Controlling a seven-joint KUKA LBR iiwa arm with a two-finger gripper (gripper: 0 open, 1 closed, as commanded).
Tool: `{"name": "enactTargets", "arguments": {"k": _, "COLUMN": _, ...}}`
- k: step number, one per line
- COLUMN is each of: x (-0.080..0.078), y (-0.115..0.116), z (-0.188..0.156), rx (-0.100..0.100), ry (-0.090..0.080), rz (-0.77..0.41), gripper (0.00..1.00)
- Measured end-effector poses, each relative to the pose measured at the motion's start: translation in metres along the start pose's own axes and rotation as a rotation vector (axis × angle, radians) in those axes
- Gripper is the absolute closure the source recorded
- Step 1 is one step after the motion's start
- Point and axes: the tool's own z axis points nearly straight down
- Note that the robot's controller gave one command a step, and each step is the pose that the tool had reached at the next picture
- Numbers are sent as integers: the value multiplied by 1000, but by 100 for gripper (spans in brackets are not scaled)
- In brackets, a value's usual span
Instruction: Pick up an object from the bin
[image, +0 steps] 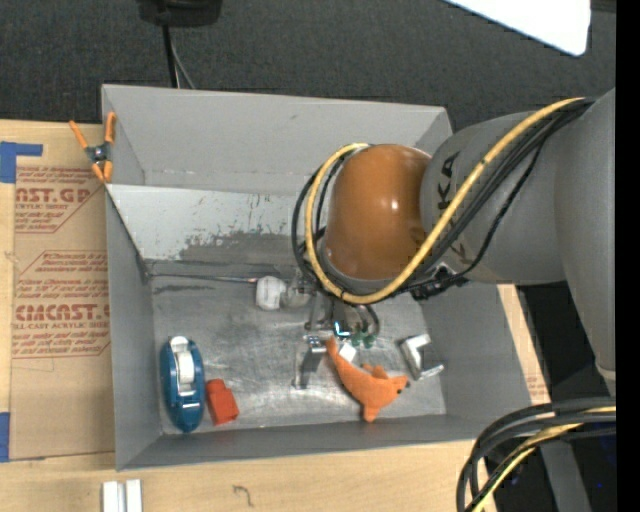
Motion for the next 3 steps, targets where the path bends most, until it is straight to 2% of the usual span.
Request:
{"name": "enactTargets", "arguments": {"k": 1, "x": -2, "y": 0, "z": -4, "rx": -1, "ry": -8, "rz": 1, "gripper": 0}}
{"name": "enactTargets", "arguments": {"k": 2, "x": 3, "y": -11, "z": 81, "rx": 0, "ry": -7, "rz": -42, "gripper": 100}}
{"name": "enactTargets", "arguments": {"k": 3, "x": 3, "y": -11, "z": 81, "rx": 0, "ry": -7, "rz": -42, "gripper": 100}}
